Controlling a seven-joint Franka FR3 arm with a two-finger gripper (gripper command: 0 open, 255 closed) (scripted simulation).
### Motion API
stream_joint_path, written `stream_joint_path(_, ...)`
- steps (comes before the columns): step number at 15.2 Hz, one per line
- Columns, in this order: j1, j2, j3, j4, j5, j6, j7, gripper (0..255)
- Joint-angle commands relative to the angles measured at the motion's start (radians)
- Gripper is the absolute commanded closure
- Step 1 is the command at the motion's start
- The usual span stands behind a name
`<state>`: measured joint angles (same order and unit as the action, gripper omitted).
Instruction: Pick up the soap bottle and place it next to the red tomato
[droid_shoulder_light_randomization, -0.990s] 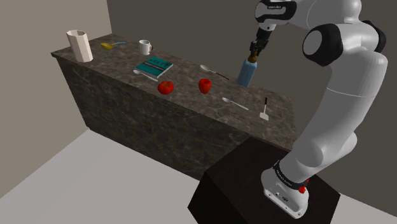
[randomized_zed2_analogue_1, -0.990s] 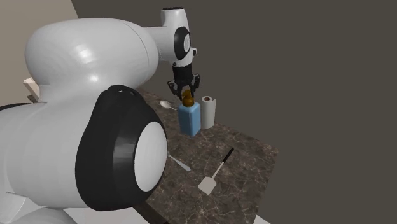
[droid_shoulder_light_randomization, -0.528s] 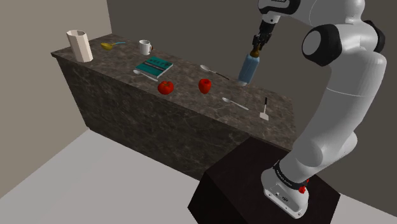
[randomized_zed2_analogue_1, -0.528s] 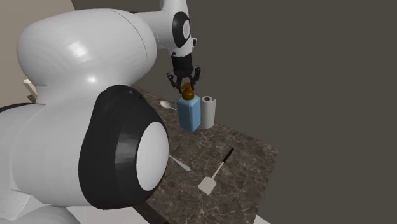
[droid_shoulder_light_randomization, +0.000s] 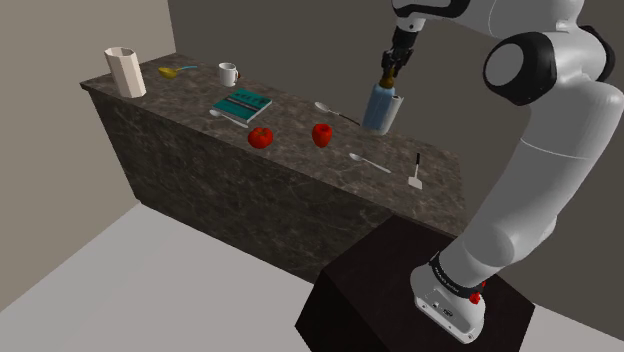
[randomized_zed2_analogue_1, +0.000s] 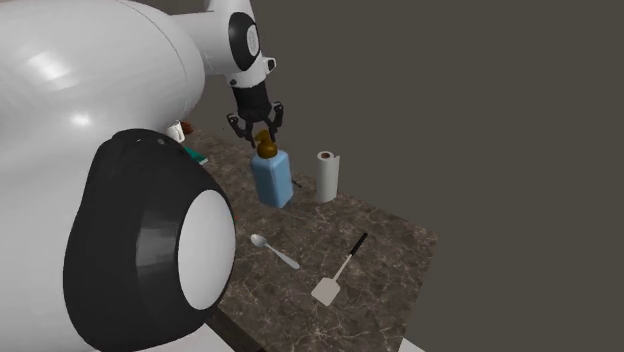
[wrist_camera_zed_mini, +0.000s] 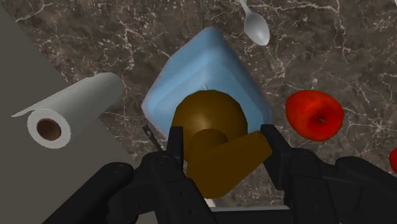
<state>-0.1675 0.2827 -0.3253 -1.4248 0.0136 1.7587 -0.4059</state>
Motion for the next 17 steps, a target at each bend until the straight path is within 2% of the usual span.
stream_joint_path(1,0.029,-0.016,0.012,-0.023,-0.011,0.006,0.042,255)
stream_joint_path(9,0.149,-0.050,0.073,-0.060,-0.045,0.000,0.223,255)
stream_joint_path(17,0.256,-0.018,0.135,-0.008,-0.060,-0.033,0.394,255)
